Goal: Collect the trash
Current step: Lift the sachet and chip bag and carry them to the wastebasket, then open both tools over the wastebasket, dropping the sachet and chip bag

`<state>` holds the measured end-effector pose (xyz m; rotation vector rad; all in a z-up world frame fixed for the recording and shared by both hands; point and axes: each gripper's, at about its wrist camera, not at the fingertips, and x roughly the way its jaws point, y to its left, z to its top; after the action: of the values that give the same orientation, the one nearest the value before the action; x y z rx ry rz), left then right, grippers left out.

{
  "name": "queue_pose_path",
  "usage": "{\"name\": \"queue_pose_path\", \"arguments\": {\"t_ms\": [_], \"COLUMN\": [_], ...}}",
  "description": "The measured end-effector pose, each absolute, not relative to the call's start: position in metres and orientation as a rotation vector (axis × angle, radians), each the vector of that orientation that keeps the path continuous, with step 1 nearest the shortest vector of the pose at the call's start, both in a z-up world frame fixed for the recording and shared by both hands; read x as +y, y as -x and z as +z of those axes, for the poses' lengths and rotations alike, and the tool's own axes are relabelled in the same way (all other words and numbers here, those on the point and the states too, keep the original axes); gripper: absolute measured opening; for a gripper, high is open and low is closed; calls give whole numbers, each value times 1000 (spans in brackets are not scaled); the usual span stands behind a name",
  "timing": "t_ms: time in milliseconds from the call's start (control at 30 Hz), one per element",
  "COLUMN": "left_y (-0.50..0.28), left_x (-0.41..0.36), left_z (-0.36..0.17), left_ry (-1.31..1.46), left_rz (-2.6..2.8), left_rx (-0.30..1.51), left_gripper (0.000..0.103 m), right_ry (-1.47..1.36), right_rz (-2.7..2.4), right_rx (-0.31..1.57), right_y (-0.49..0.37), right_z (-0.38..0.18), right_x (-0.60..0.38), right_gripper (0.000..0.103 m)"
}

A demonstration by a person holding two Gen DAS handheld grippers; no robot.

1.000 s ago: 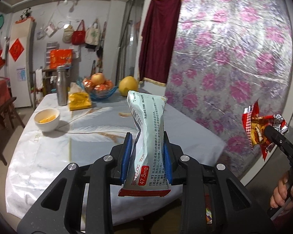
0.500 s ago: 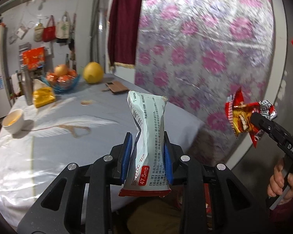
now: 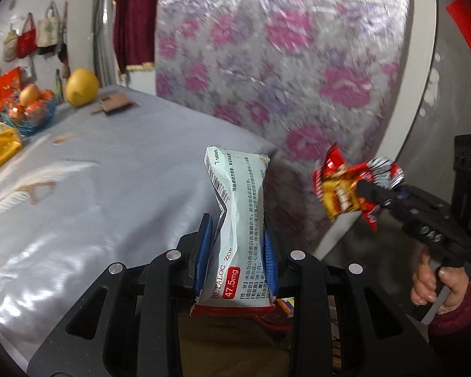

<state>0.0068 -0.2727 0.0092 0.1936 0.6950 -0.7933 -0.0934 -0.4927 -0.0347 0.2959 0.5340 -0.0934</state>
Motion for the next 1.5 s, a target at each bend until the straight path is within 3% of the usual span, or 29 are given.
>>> {"name": "queue_pose_path", "arguments": {"t_ms": [300, 467, 667, 1167, 1200, 1267, 1333, 1500], "left_y": [-3, 6, 16, 35, 35, 33, 31, 29], "left_x": [-317, -338, -357, -403, -405, -406, -402, -393], "left_z": [-40, -64, -84, -120, -122, -124, -121, -114], "left_ry": [-276, -342, -401, -505, -509, -512, -498, -487], "left_rz": [-857, -892, -943, -1070, -1069, -1051, -1011, -979], "left_rx": [814, 854, 898, 1005, 1014, 1013, 970, 929], "left_gripper": [31, 31, 31, 32, 34, 60, 79, 82], "right_ry": [-392, -397, -425, -495, -493, -494, -496, -497], "right_rz": [-152, -173, -213, -254, -249, -243, -238, -222], "right_rx": [845, 989, 844, 675, 677, 677, 676, 676], "right_y": [78, 71, 91, 119, 118, 118, 118, 119], "right_z": [-159, -214, -179, -132, -132, -132, -131, -128], "right_x": [-522, -521, -540, -577, -576, -575, -574, -571], "right_gripper": [39, 61, 71, 73, 73, 73, 73, 73]}}
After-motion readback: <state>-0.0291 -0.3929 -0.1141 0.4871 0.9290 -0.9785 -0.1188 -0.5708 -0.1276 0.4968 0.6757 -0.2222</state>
